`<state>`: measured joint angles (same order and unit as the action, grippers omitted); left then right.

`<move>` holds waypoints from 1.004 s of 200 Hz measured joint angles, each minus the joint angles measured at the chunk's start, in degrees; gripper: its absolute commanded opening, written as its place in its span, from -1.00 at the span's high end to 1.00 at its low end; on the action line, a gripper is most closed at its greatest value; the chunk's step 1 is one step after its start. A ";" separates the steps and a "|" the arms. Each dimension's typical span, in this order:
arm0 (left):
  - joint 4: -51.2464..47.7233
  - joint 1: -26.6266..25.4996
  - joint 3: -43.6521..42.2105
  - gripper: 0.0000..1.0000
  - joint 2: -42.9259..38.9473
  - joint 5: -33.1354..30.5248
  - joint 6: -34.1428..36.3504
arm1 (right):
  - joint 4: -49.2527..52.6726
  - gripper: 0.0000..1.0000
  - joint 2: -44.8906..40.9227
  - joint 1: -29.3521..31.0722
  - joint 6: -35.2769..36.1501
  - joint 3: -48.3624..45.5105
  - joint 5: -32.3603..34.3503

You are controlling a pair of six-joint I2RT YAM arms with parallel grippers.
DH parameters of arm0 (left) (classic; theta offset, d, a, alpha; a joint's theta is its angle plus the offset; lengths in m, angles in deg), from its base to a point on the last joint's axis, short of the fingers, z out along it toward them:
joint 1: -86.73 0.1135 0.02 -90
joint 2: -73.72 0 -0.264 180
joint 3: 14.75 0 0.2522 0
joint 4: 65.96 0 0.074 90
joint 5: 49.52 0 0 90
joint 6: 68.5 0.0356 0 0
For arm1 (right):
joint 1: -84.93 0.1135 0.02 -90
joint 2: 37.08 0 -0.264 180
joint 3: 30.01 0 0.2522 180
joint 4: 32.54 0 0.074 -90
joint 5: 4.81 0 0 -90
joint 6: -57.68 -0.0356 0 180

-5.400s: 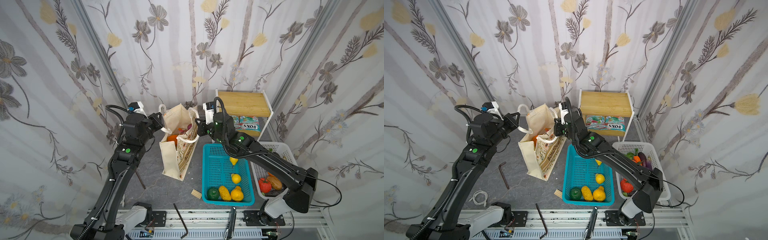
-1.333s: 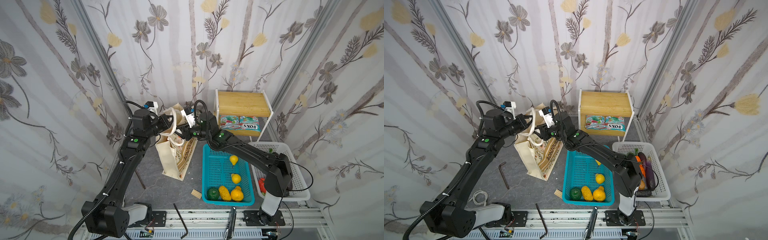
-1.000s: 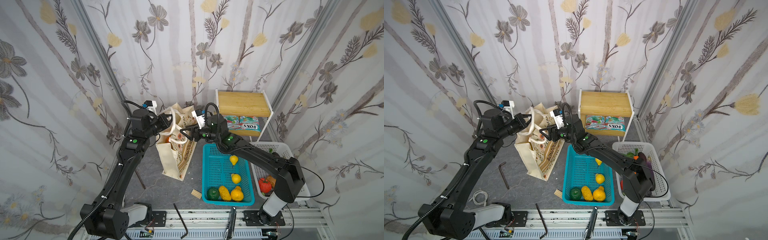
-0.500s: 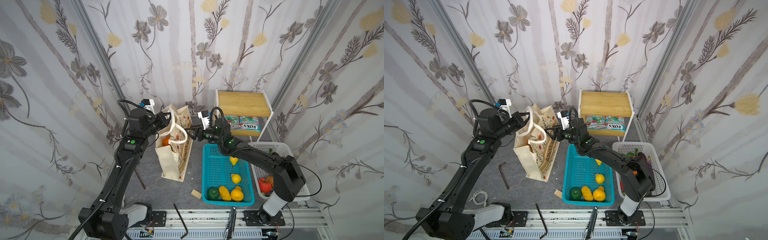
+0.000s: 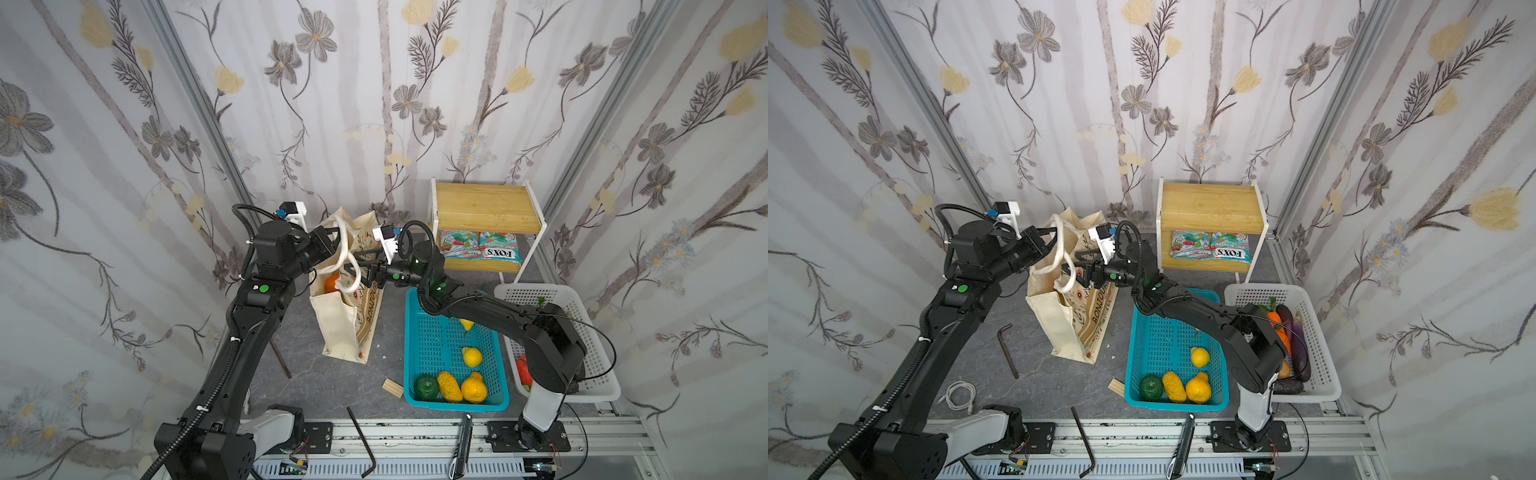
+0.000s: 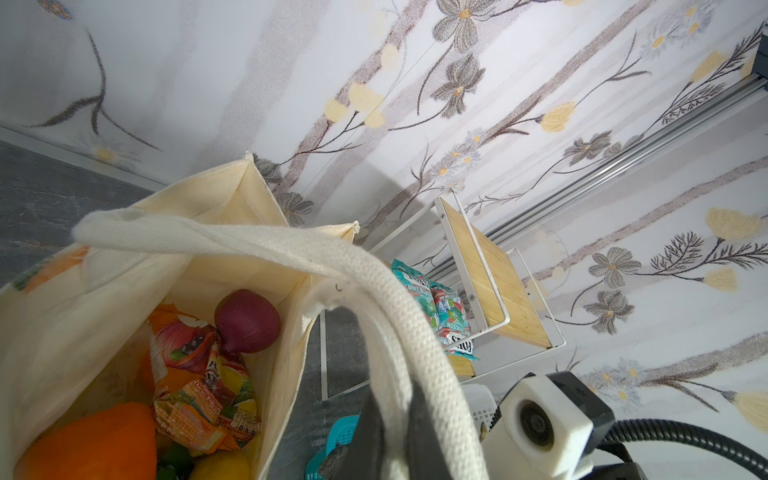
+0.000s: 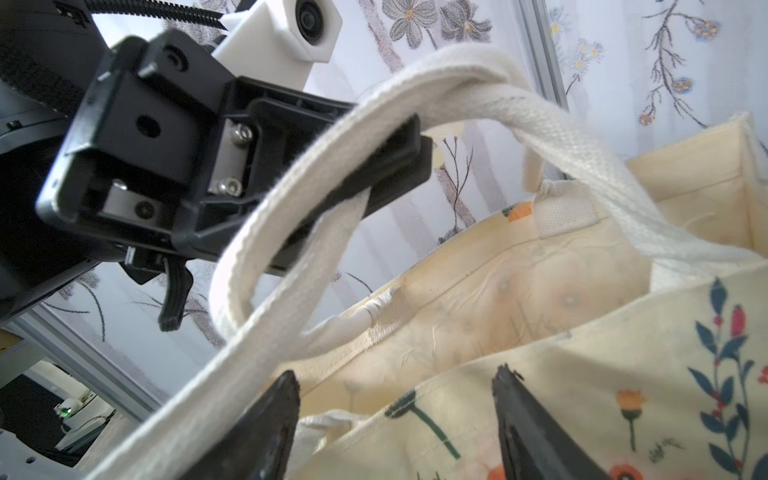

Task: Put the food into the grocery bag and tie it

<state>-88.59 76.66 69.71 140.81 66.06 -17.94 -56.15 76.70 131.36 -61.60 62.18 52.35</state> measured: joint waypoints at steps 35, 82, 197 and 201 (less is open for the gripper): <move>0.09 0.00 -1.77 1.00 -0.83 -0.35 -0.02 | -2.38 -0.51 0.74 3.23 0.07 1.38 0.20; 0.59 0.00 -2.36 1.00 -0.83 -2.10 -0.55 | -4.63 -0.46 1.38 4.57 -0.37 1.84 3.65; 1.57 1.64 -3.80 1.00 -1.46 -2.01 -1.16 | -8.13 1.00 -1.05 4.83 -5.14 -3.37 12.48; 1.53 1.90 -3.96 1.00 -1.64 -2.03 -1.27 | -6.84 1.00 -1.55 4.81 -5.03 -3.32 12.92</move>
<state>-87.06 78.57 65.75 139.17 64.03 -19.20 -62.99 75.15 136.17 -66.63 58.86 65.27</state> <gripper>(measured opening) 0.080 0.077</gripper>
